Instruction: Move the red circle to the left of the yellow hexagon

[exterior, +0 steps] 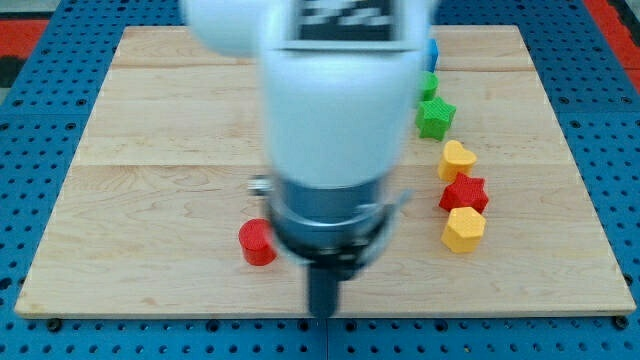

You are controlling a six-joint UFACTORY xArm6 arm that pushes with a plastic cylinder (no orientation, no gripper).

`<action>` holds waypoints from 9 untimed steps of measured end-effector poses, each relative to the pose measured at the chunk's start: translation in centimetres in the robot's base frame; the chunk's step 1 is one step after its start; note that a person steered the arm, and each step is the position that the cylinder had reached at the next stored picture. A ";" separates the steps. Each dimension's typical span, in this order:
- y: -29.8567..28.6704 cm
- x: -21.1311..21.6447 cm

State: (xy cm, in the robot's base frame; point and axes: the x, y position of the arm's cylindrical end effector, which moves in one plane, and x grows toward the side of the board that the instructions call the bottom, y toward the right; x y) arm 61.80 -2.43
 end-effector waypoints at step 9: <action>-0.9 -8.3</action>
State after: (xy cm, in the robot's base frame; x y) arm 53.52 -3.29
